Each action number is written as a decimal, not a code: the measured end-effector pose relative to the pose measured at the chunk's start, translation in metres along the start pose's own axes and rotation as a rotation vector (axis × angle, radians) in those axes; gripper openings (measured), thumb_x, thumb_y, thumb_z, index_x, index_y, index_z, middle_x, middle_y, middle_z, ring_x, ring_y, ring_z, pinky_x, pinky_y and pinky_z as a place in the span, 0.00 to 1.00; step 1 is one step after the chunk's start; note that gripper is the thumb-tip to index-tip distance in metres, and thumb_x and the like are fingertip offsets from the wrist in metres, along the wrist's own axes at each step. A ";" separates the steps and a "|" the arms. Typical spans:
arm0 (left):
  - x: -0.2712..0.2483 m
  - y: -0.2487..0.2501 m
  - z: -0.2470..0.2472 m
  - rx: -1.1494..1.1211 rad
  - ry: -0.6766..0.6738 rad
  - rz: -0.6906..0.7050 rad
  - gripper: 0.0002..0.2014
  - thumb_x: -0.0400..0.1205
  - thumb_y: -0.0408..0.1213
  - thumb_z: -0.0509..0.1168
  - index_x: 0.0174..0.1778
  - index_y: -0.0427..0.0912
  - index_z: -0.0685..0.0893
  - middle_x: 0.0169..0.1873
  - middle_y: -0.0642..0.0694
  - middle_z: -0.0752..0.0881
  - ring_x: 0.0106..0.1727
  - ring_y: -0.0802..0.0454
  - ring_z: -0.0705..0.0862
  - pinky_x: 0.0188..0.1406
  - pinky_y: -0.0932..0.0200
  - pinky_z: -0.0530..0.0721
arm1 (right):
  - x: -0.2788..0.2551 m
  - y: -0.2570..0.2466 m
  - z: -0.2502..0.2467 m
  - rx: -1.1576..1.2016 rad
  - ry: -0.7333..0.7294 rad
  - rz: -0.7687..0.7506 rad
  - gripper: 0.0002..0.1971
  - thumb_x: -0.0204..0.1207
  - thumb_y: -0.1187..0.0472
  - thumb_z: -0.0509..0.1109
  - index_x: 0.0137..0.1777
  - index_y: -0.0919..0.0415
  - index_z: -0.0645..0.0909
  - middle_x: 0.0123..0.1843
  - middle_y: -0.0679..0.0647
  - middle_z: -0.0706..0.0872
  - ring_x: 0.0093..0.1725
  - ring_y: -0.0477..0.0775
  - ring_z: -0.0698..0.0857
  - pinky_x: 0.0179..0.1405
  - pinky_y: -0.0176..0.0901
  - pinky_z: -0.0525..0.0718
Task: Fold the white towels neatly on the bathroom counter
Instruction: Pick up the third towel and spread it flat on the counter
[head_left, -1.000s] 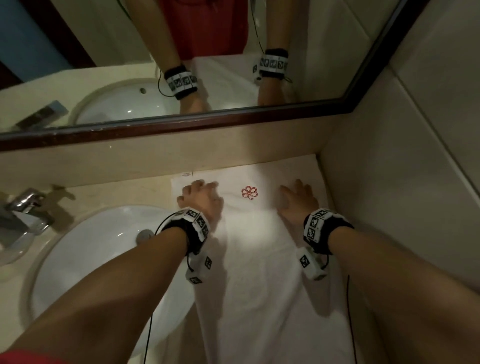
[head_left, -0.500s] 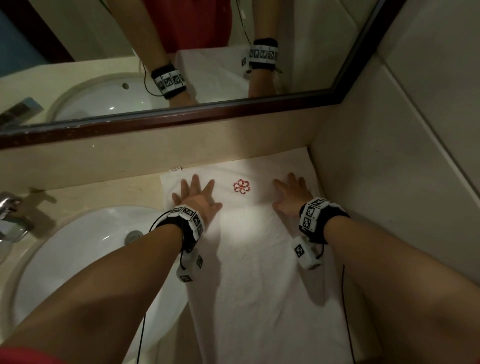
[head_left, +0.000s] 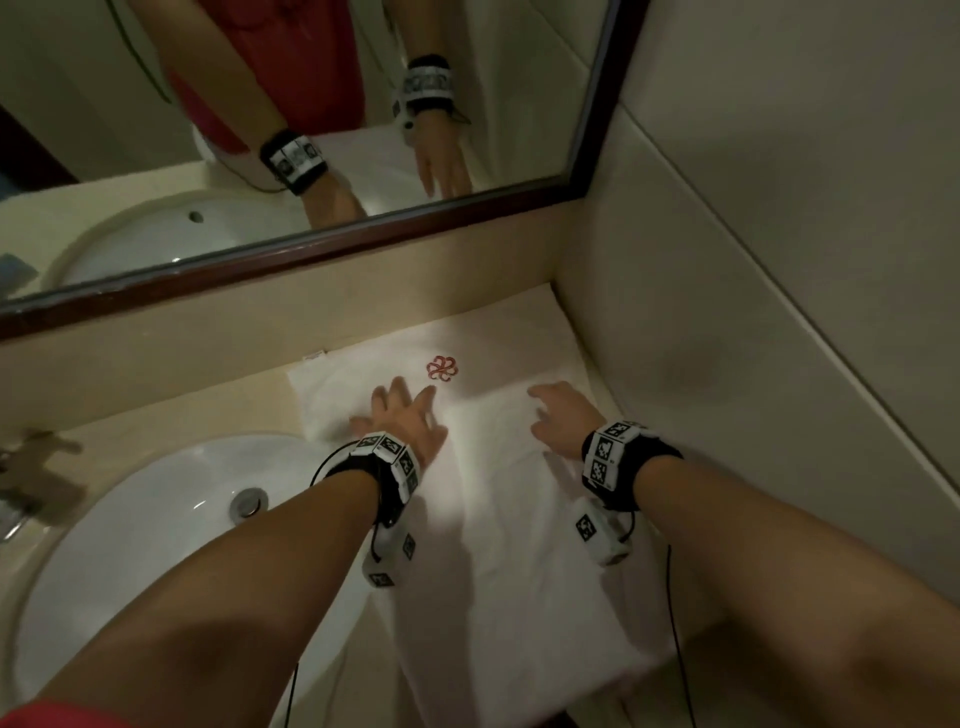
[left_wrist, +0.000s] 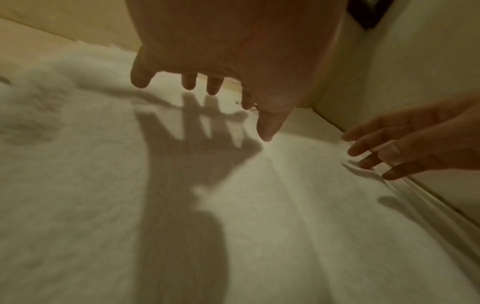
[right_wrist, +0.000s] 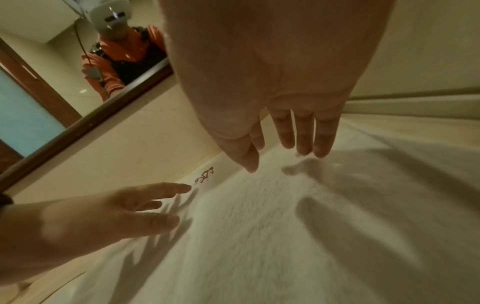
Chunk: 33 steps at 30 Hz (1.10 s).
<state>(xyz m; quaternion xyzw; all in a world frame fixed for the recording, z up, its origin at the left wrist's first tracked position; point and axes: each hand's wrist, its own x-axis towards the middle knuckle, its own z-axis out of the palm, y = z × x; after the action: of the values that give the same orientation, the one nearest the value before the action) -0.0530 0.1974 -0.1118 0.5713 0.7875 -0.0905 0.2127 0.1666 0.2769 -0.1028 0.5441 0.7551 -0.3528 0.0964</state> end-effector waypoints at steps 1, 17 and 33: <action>-0.003 0.006 0.005 -0.016 -0.006 0.018 0.33 0.80 0.60 0.58 0.80 0.63 0.55 0.83 0.47 0.51 0.82 0.39 0.53 0.68 0.26 0.69 | -0.010 0.004 0.003 0.033 -0.007 0.022 0.28 0.80 0.60 0.65 0.80 0.56 0.65 0.76 0.61 0.67 0.73 0.61 0.74 0.73 0.51 0.74; -0.023 0.038 0.053 0.086 -0.196 0.135 0.43 0.76 0.63 0.66 0.82 0.68 0.48 0.84 0.43 0.38 0.83 0.31 0.38 0.78 0.28 0.58 | -0.125 0.048 0.041 -0.103 -0.337 0.240 0.11 0.80 0.63 0.66 0.60 0.63 0.79 0.49 0.55 0.80 0.35 0.52 0.80 0.29 0.38 0.78; -0.017 0.052 0.038 0.090 -0.164 0.099 0.31 0.75 0.58 0.64 0.75 0.62 0.65 0.73 0.43 0.62 0.76 0.35 0.58 0.70 0.32 0.70 | -0.114 0.109 0.040 -0.390 -0.283 0.442 0.18 0.80 0.53 0.63 0.67 0.58 0.79 0.68 0.58 0.83 0.59 0.59 0.84 0.55 0.47 0.81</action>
<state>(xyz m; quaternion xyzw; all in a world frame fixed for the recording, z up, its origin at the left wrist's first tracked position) 0.0086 0.1848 -0.1330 0.6094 0.7332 -0.1617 0.2547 0.2979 0.1828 -0.1188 0.6116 0.6512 -0.2445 0.3770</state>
